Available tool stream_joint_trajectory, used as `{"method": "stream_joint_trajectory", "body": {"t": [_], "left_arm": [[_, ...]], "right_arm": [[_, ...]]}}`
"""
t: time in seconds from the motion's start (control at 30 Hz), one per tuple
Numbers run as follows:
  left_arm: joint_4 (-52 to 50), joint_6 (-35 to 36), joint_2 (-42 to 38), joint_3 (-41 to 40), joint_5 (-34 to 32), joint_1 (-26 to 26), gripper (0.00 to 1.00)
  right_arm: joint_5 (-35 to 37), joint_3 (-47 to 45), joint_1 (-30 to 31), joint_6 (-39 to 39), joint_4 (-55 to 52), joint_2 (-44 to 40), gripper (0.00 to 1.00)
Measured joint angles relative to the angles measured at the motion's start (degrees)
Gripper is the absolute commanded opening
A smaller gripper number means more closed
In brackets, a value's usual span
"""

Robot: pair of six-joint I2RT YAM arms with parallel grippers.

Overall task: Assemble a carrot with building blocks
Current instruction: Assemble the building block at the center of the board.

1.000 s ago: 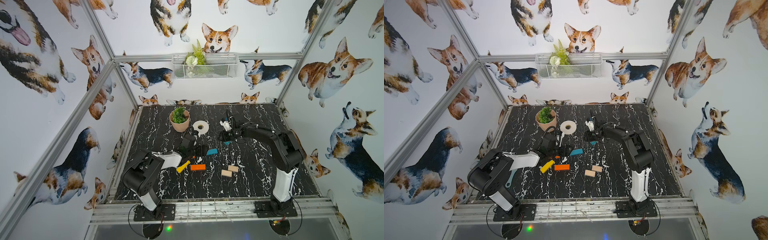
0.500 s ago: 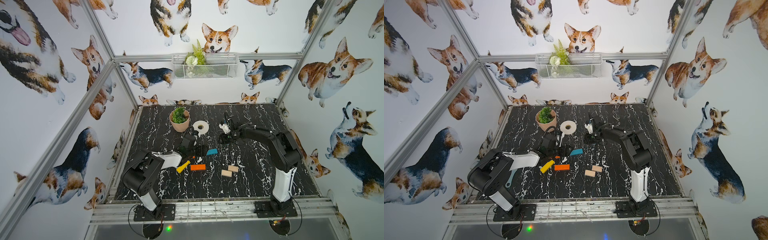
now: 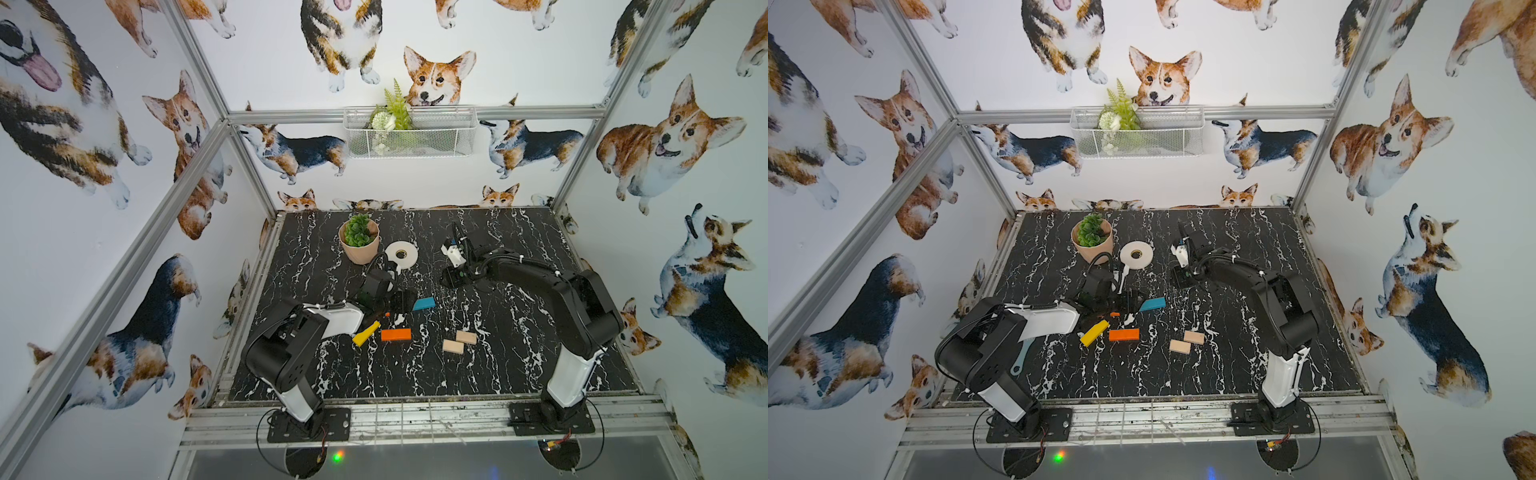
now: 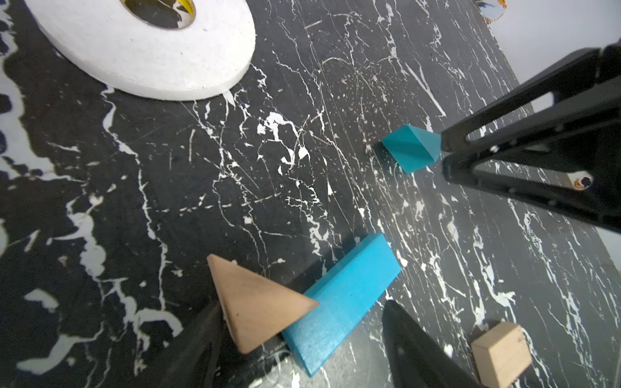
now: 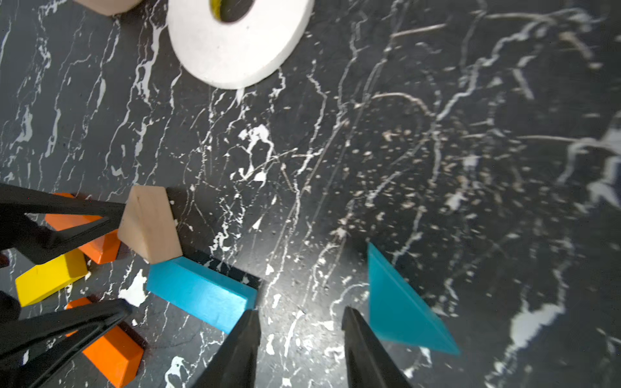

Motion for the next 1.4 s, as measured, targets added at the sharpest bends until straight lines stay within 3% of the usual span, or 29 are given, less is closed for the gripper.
{"method": "stream_joint_trajectory", "body": {"t": [0.2, 0.47, 0.93, 1.2, 1.4], "left_arm": [[-0.1, 0.0, 0.0, 0.0, 0.0, 0.0, 0.78], [-0.8, 0.2, -1.9, 0.0, -0.4, 0.0, 0.78], [-0.9, 0.2, -1.6, 0.3, -0.4, 0.0, 0.78], [-0.9, 0.2, -1.6, 0.3, -0.4, 0.0, 0.78], [-0.9, 0.2, -1.5, 0.3, -0.4, 0.0, 0.78]], "right_arm": [[-1.4, -0.2, -4.3, 1.1, 1.4, 1.3, 0.44], [-3.5, 5.2, -3.1, 1.7, 0.6, 7.3, 0.44], [-3.1, 8.6, 0.5, 0.3, -3.1, 10.3, 0.43], [-2.4, 7.0, 1.6, 0.3, -3.8, 8.2, 0.45], [-3.7, 2.4, 0.7, 0.3, -1.9, 0.8, 0.48]]}}
